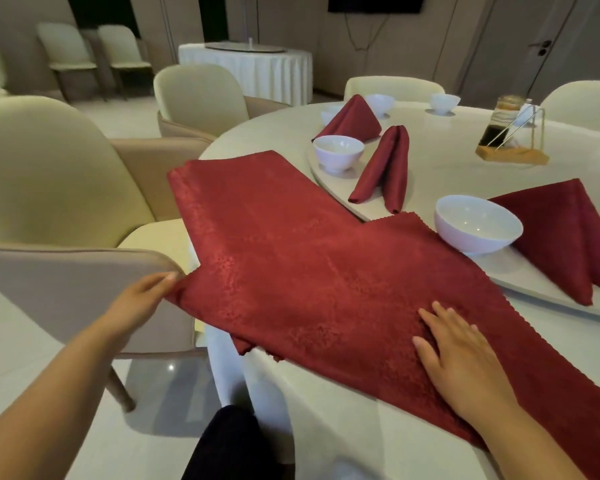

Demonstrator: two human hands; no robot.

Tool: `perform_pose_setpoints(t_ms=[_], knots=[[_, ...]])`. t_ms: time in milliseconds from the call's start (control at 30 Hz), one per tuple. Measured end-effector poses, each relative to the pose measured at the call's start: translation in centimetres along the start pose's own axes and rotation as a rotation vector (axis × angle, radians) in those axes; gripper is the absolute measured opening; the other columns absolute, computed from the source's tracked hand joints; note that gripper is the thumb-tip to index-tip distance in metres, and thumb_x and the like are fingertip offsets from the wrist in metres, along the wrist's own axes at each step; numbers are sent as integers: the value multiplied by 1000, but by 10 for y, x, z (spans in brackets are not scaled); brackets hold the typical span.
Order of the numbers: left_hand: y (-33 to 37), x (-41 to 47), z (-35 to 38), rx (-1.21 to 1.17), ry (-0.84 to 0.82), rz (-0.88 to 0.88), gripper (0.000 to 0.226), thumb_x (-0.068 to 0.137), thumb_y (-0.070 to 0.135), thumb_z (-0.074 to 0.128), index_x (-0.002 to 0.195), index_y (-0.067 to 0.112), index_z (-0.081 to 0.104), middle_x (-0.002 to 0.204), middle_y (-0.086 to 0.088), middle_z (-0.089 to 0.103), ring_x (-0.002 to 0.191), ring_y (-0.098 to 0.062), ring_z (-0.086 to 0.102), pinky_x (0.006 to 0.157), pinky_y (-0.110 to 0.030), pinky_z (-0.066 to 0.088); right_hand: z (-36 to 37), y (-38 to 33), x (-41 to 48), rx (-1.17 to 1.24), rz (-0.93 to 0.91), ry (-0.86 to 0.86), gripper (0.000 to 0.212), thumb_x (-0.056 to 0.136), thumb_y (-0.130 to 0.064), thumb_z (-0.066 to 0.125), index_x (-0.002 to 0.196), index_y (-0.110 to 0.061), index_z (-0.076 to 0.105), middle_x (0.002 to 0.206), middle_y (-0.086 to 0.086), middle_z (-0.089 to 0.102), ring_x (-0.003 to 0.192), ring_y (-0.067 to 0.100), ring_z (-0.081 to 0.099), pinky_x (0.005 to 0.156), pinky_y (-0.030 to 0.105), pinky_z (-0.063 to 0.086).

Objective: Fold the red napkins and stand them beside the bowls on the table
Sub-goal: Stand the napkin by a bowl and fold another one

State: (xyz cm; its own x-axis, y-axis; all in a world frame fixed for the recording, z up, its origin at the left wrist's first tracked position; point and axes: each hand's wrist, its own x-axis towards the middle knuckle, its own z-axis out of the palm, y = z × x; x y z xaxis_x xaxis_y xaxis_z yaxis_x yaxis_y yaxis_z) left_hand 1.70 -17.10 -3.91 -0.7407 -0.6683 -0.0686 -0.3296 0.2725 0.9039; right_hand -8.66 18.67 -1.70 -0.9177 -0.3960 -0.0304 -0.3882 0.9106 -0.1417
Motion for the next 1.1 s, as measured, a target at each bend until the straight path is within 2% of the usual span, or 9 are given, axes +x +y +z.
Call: perform_pose_setpoints(t_ms=[133,267,367,467,567,800,967,1033,1100], knots=[[-5,3,-8,-36,-200,-37,26,96,24,42,89,11,63,90,-5,62,88,-18,55,90,-32,33,0,-2,-2,2,11,11,49,99,-39,22,145,-27,11,155,-6,2,142,10,0,113,25,-1],[7,7,-24,-58,-348,-74,14,81,19,68,70,13,69,67,2,65,67,-12,59,77,-26,45,0,-3,-2,28,10,26,49,99,-38,25,145,-27,14,155,-6,6,142,10,3,113,25,0],[11,11,-41,-137,-459,-196,14,67,21,70,75,10,66,70,-3,63,63,-7,61,64,-22,52,0,-2,-3,55,7,37,49,98,-37,28,144,-26,18,154,-6,9,142,11,5,113,26,1],[16,13,-53,-163,-409,-255,17,89,-3,52,73,5,54,52,-1,57,44,-5,56,45,-16,48,1,-1,-3,71,-1,45,49,98,-36,30,144,-25,21,154,-5,11,142,11,7,113,26,2],[17,17,-54,-280,-251,-260,24,90,-10,44,71,3,52,41,2,53,35,-1,49,39,-11,45,1,-1,-2,80,-4,47,48,97,-36,31,143,-25,22,154,-5,12,142,11,8,113,26,3],[10,10,-30,-633,-1,-276,18,92,-5,44,82,7,54,58,-1,66,72,-12,57,57,-14,54,1,-1,-3,76,-2,55,48,98,-35,31,144,-24,22,154,-4,12,142,12,7,113,26,2],[11,5,-16,-833,185,-346,22,92,-6,41,81,12,47,84,-10,49,71,-11,51,71,-17,50,1,-2,-3,76,0,63,48,98,-35,31,144,-24,22,154,-4,12,142,12,7,113,26,1],[9,1,-11,-950,161,-398,6,94,6,46,93,8,51,96,-14,53,79,-14,55,72,-20,53,1,-2,-3,74,0,64,48,98,-35,30,144,-24,22,154,-4,12,142,12,7,113,26,1],[11,-13,0,-1054,125,-476,27,94,21,51,117,10,43,95,-17,55,90,-23,57,85,-34,47,0,-2,-3,73,3,61,48,98,-35,30,144,-24,21,154,-4,12,142,11,7,113,26,1]])
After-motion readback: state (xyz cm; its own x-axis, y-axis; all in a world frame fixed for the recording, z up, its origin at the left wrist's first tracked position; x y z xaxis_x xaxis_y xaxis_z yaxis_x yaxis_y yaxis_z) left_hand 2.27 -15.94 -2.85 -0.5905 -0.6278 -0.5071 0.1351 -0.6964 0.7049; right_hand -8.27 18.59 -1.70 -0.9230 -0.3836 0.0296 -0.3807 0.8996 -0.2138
